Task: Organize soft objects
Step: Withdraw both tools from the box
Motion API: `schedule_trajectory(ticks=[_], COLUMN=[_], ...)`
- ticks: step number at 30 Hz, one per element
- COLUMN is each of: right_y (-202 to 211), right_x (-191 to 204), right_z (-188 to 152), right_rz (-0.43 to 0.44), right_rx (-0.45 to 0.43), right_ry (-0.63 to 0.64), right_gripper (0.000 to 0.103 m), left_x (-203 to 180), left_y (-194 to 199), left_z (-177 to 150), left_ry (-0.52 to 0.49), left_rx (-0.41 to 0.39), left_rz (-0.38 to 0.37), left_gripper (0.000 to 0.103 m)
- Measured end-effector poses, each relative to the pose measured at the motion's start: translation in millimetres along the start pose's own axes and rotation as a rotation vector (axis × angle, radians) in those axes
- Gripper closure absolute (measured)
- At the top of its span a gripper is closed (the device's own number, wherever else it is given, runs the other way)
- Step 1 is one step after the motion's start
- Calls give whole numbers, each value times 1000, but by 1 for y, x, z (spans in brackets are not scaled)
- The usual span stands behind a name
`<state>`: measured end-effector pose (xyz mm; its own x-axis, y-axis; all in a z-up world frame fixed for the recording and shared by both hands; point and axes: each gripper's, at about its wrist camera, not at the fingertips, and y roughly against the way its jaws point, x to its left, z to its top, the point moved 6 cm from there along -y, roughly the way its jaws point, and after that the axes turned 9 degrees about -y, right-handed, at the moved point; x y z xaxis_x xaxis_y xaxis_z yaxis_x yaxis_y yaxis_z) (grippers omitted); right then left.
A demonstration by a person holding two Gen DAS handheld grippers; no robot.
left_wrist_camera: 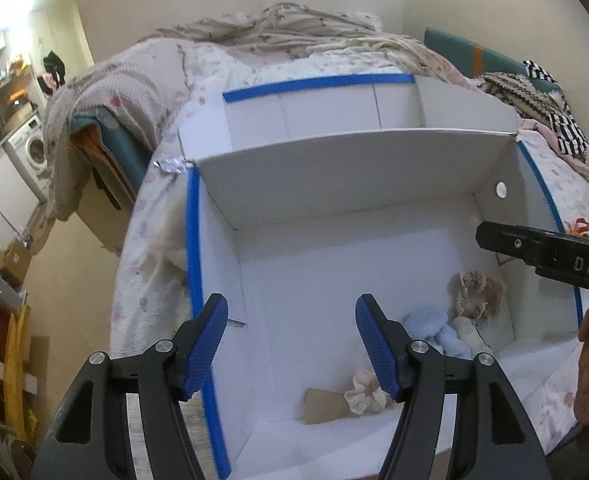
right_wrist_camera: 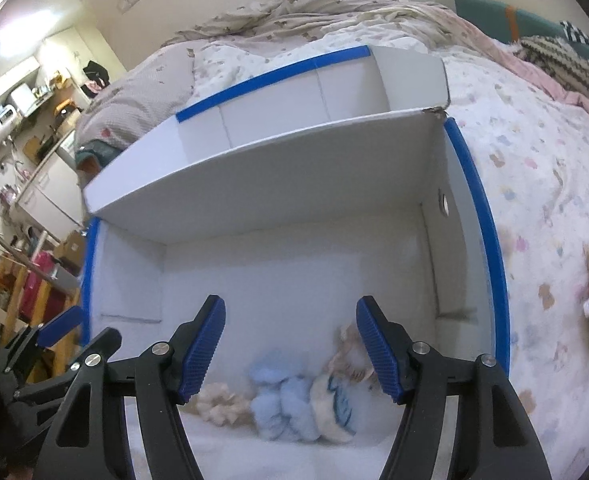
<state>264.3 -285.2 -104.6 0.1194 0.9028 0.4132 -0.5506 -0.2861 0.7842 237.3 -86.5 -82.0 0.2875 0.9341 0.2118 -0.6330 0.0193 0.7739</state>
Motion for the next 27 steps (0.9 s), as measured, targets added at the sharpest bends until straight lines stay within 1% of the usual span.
schedule_trajectory(ticks=[4,7,13,22,27], right_y=[23,35,44,55,62], right_x=[10,13,3,2,4], right_z=[-9,-18,-43,-75,-93], right_rz=[2,13,51,59,69], right_rx=[-33,-52,-23,-2,9], right_ry=[35,43,-33,-36,-24], right_gripper=[31,31,31,31,31], left_x=[5,10,11,23,34], left_y=[16,26,38,53,57], left_z=[-5,-11,-33,-73,-95], left_ry=[-22,-11,31,86,141], left_rx=[-14,-15,19,61,80], left_rz=[15,26,5,18,20], left_gripper=[40,39,39,39,39])
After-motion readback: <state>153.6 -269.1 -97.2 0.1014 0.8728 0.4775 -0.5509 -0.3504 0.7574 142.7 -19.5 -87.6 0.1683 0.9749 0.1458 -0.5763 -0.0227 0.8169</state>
